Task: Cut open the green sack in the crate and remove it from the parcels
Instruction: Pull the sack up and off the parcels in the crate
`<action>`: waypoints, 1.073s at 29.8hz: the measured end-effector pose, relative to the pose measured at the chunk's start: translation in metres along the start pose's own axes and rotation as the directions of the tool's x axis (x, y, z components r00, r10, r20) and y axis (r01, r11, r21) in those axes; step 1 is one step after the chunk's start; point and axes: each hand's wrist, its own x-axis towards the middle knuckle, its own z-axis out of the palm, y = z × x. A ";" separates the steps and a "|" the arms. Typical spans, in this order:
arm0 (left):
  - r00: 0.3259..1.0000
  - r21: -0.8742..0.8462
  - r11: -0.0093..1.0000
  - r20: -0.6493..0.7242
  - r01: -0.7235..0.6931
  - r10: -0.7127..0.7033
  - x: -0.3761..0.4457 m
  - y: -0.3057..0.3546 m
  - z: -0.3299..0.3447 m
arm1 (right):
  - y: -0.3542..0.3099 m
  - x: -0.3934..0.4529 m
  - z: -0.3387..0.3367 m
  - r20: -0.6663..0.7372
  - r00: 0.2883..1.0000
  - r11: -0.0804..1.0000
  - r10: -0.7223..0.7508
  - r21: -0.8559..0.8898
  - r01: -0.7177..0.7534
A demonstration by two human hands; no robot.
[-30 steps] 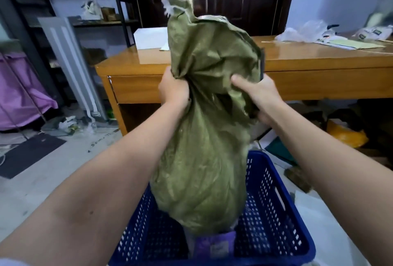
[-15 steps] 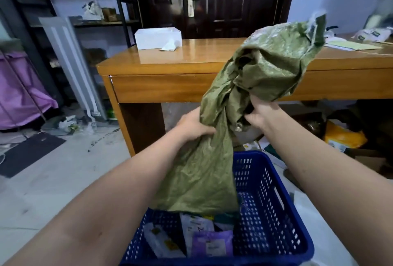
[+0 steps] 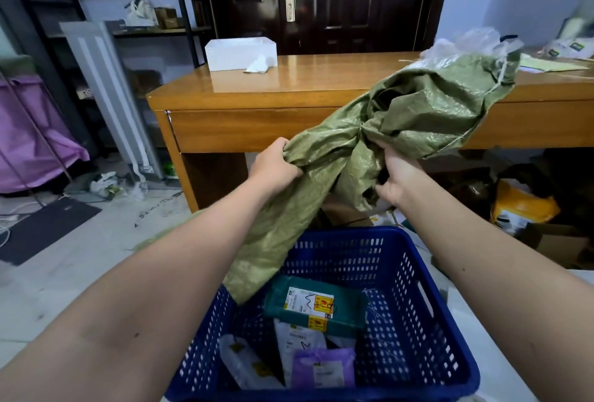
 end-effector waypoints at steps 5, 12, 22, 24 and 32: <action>0.988 -0.240 0.968 0.115 -0.073 0.103 -0.007 -0.002 0.014 | -0.004 -0.007 0.005 0.016 0.999 0.972 0.040 -0.232 -0.035; 0.925 -0.614 0.707 0.110 0.351 -0.363 0.010 -0.028 0.011 | -0.033 0.003 -0.010 -0.167 0.950 0.943 -0.265 -0.249 0.220; 0.890 -0.746 0.540 0.155 0.390 -0.429 -0.001 -0.049 0.006 | -0.004 0.017 -0.023 -0.395 0.666 0.726 -0.633 -0.601 0.334; 0.877 -0.736 0.532 0.174 0.419 -0.449 0.001 -0.047 0.004 | -0.003 0.016 -0.022 -0.394 0.681 0.752 -0.617 -0.551 0.363; 0.675 -0.732 0.337 0.222 0.592 -0.704 0.015 -0.086 0.006 | 0.010 0.000 -0.024 -0.207 0.629 0.555 -0.750 -0.715 0.426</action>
